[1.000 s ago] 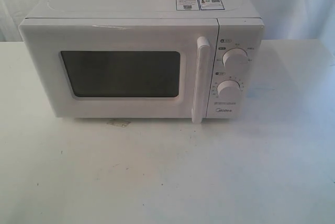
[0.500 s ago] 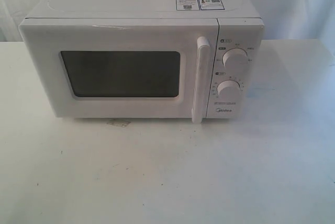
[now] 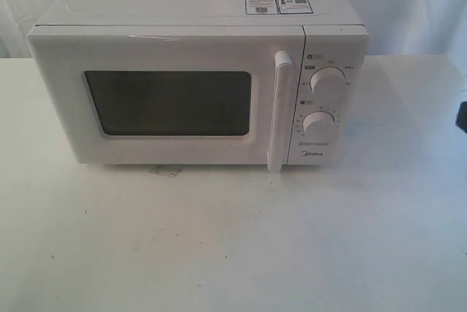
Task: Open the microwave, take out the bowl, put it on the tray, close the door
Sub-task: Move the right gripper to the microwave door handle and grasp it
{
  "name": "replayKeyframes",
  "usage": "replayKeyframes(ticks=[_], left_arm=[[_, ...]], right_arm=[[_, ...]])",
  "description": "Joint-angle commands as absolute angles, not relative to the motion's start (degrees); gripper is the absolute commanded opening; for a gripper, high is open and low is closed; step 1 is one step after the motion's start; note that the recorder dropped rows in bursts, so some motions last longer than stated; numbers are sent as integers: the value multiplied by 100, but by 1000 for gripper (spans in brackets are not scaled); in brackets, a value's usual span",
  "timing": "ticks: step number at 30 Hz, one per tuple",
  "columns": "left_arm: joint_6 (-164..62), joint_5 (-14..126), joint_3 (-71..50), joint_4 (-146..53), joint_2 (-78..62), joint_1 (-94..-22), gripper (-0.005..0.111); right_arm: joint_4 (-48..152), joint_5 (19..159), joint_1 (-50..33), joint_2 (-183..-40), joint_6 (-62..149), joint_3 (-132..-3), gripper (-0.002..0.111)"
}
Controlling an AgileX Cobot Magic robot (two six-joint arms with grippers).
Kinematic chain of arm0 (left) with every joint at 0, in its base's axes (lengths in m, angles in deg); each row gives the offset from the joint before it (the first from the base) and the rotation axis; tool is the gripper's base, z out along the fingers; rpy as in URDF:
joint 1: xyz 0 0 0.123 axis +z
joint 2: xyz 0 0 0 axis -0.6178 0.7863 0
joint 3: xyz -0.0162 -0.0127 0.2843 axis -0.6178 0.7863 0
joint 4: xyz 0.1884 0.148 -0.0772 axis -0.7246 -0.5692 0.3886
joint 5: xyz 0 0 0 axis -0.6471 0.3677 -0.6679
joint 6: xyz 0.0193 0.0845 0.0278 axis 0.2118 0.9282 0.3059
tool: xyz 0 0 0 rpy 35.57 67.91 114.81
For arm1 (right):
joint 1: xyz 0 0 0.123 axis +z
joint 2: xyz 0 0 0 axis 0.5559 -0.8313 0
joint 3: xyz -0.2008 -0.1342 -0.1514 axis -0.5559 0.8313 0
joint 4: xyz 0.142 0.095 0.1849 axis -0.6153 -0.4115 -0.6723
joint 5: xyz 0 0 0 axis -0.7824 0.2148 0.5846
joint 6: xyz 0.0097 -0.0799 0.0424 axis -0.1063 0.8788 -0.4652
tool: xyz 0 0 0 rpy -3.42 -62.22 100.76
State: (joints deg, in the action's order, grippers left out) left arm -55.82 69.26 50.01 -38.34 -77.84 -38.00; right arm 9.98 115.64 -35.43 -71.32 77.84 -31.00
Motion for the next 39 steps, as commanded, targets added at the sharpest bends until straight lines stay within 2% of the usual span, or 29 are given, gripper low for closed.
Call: replayKeyframes(ticks=[1,6,11,15,18,21,26,31,34,35,36,37,39], left_arm=[[-5609,6902,5022,-3799,-7808,-3830,0],[-5609,6902,5022,-3799,-7808,-3830,0],[-5609,6902,5022,-3799,-7808,-3830,0],[-5609,6902,5022,-3799,-7808,-3830,0],[-5609,6902,5022,-3799,-7808,-3830,0],[-5609,6902,5022,-3799,-7808,-3830,0],[-5609,6902,5022,-3799,-7808,-3830,0],[-5609,6902,5022,-3799,-7808,-3830,0],[-5609,6902,5022,-3799,-7808,-3830,0],[-5609,6902,5022,-3799,-7808,-3830,0],[-5609,6902,5022,-3799,-7808,-3830,0],[-5609,6902,5022,-3799,-7808,-3830,0],[-5609,6902,5022,-3799,-7808,-3830,0]], right_arm=[[745,11677,-3553,-7863,8256,-3127,0],[-180,11593,-3553,-8757,9339,-3127,0],[-2167,12023,-3553,-9557,12189,-3127,0],[-3811,13011,-3553,-10166,14801,-3127,0],[-4413,14314,-3553,-10562,16421,-3127,0],[-4593,14689,-3553,-10883,16598,-3205,0],[-4779,13401,-3553,-11390,16598,-3503,0],[-4779,13454,-3553,-11699,16598,-3949,1],[-4779,13534,-3553,-11740,16598,-4098,30],[-4779,13524,-3553,-11740,16598,-4142,47],[-4779,13524,-3553,-11740,16598,-4139,55],[-4779,13524,-3553,-11740,16598,-4148,62],[-4779,13524,-3553,-11750,16598,-4148,60]])
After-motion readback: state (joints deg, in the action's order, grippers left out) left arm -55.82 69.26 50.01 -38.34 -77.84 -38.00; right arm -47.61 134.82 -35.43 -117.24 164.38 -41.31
